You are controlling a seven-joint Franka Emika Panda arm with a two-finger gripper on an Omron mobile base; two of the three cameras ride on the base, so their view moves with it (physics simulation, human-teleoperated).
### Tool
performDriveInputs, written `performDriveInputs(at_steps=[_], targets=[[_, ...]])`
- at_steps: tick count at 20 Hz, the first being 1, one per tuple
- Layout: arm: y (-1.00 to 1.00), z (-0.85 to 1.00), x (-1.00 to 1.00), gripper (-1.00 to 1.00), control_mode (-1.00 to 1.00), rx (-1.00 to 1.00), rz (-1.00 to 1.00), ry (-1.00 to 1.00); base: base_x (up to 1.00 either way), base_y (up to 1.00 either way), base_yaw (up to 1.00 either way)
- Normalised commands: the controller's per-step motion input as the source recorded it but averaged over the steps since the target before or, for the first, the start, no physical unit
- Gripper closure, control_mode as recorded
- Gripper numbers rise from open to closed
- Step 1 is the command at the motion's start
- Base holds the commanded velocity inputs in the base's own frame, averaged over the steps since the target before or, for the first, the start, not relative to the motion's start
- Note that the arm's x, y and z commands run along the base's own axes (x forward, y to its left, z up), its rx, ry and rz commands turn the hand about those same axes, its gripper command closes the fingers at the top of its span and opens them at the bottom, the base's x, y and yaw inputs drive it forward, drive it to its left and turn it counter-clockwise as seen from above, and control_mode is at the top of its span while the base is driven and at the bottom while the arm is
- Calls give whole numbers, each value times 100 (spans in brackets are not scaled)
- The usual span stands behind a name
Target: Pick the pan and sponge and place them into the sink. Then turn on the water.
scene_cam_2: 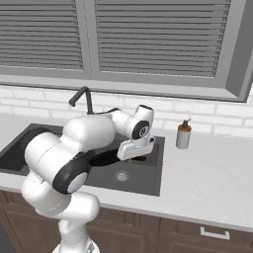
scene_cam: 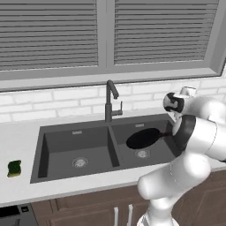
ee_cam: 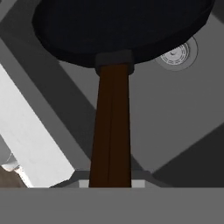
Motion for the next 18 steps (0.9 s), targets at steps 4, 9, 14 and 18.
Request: performDriveInputs(at_steps=[4,9,14,18], targets=[[6,-74,26,100,-100,0,0,0,0,0,0],[25,-70,31,100,-100,0,0,0,0,0,0],[33,-39,35,100,-100,0,0,0,0,0,0],[24,-32,33,100,-100,0,0,0,0,0,0]])
